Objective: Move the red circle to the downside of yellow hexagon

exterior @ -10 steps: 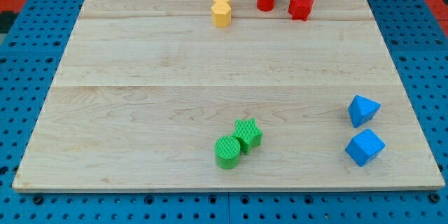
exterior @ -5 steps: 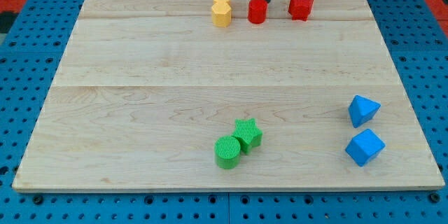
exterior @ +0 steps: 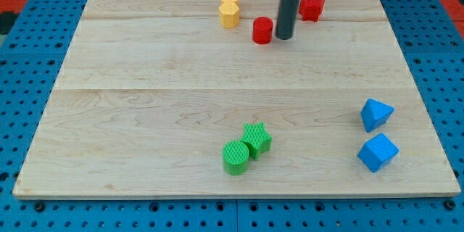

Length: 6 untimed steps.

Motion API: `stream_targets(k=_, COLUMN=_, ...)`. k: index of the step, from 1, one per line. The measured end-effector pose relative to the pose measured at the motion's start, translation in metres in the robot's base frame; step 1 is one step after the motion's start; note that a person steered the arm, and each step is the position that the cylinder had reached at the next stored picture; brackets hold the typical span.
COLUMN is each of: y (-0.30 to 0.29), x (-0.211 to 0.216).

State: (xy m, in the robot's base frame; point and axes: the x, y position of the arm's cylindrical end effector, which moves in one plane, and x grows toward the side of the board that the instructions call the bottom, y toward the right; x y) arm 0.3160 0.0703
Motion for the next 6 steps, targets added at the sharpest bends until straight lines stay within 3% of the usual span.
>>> stream_targets(k=6, y=-0.013, x=-0.018)
